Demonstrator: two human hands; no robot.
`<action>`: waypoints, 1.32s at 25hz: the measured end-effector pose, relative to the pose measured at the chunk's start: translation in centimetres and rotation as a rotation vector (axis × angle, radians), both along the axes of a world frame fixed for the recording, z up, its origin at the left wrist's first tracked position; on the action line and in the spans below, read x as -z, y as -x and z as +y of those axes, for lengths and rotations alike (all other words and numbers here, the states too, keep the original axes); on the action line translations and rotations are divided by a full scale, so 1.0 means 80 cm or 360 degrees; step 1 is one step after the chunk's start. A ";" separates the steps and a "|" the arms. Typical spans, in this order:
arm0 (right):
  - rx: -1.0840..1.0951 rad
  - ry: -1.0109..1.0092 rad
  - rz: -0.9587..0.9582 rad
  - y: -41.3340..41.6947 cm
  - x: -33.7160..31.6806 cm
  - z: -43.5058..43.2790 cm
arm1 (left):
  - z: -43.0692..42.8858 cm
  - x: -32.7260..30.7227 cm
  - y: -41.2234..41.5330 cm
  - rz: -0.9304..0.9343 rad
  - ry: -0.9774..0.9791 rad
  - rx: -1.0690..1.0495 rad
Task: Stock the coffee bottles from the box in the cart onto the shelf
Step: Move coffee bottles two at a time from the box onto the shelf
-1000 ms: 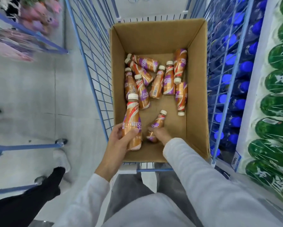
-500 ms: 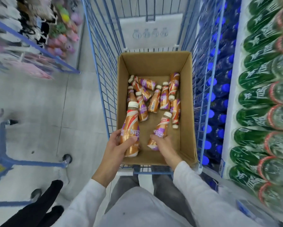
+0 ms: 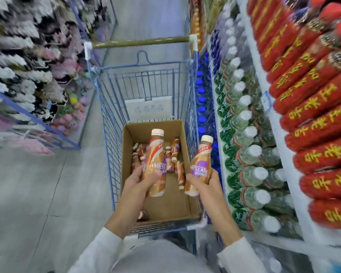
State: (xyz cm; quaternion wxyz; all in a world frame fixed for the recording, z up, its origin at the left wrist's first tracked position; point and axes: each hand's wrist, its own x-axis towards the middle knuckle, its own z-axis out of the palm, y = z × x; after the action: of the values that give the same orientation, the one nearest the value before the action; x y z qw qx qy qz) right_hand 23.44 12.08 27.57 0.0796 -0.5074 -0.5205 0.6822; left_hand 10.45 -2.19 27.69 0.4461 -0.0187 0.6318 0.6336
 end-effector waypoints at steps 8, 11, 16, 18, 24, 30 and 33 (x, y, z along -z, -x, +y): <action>0.0450 -0.0253 0.0244 -0.100 -0.084 -0.091 | -0.009 -0.061 -0.063 0.0208 -0.0415 0.0426; 0.0670 -0.0345 0.0281 -0.153 -0.104 -0.129 | -0.014 -0.081 -0.102 0.0186 -0.0495 0.0609; 0.1017 -0.0540 0.0297 -0.257 -0.144 -0.186 | -0.012 -0.112 -0.191 0.0131 -0.0613 0.1007; 0.1150 -0.0603 0.0278 -0.302 -0.159 -0.210 | -0.011 -0.124 -0.235 0.0118 -0.0638 0.1177; 0.1639 -0.0759 0.0235 -0.453 -0.199 -0.292 | -0.017 -0.169 -0.406 0.0052 -0.0762 0.1667; 0.1926 -0.0965 0.0178 -0.622 -0.246 -0.382 | -0.067 -0.211 -0.594 -0.0056 -0.0914 0.1950; 0.2010 -0.1099 0.0117 -0.701 -0.273 -0.416 | -0.083 -0.238 -0.675 0.0004 -0.1031 0.2075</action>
State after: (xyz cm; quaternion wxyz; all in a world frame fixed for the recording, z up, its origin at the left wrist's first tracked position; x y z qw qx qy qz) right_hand 79.49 -21.16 49.44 0.6321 -0.6341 -0.3108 0.3191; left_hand 64.46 -8.85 46.75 0.7154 0.4954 0.2958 0.3942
